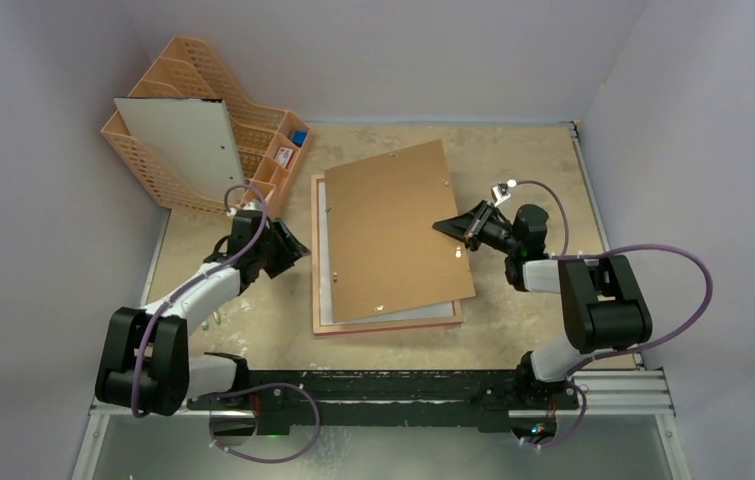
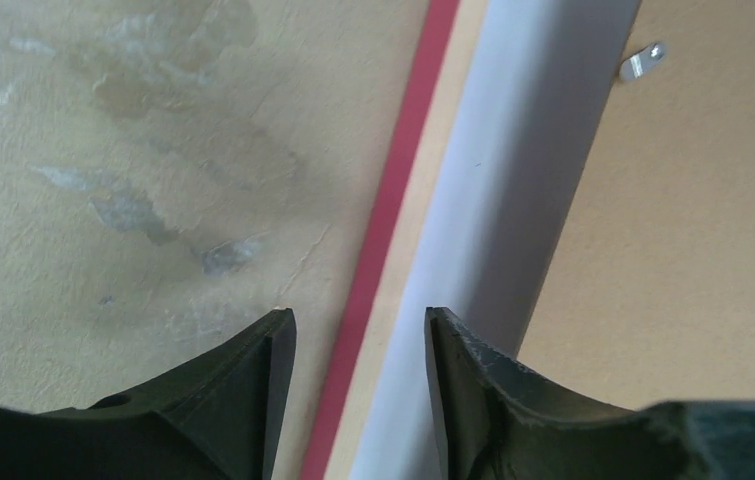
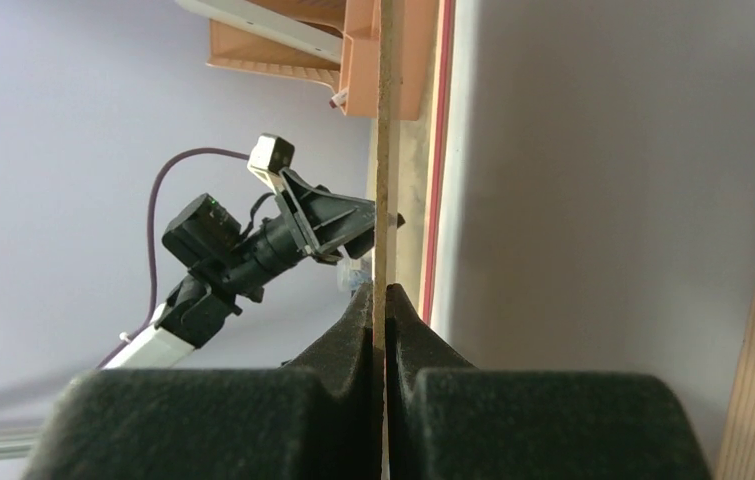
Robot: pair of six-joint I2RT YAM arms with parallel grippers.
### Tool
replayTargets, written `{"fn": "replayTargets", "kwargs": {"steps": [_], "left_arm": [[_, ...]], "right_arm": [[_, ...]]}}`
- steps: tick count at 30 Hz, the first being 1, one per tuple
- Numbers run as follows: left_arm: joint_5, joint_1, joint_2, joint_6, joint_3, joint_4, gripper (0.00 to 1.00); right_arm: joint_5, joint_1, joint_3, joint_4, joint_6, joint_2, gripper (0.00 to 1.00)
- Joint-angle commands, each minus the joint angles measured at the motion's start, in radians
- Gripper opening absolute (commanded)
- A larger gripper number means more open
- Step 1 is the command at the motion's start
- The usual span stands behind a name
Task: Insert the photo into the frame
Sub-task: Turn over the photo frame item on the photo frame.
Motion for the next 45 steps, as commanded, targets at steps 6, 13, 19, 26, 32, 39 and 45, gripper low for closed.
{"fn": "replayTargets", "kwargs": {"steps": [6,13,19,26,32,39,45], "left_arm": [[0.090,0.003,0.107,-0.039,-0.072,0.214,0.49],[0.134,0.003,0.181,-0.024,-0.071,0.253,0.51],[0.167,0.002,0.215,-0.025,-0.077,0.286,0.45],[0.193,0.000,0.231,-0.021,-0.081,0.309,0.41],[0.191,-0.001,0.231,-0.016,-0.079,0.303,0.40],[0.176,0.000,0.228,-0.008,-0.076,0.289,0.40],[0.161,0.000,0.216,-0.001,-0.066,0.273,0.41]], "right_arm": [[0.039,0.039,-0.008,0.196,-0.010,0.085,0.00],[0.054,0.060,0.017,0.196,-0.038,0.150,0.00],[0.064,0.088,0.020,0.224,-0.024,0.195,0.00],[0.078,0.112,0.043,0.243,-0.029,0.242,0.00],[0.084,0.124,0.058,0.220,-0.054,0.259,0.00],[0.105,0.130,0.082,0.030,-0.162,0.213,0.22],[0.114,0.130,0.154,-0.208,-0.310,0.167,0.37]]}}
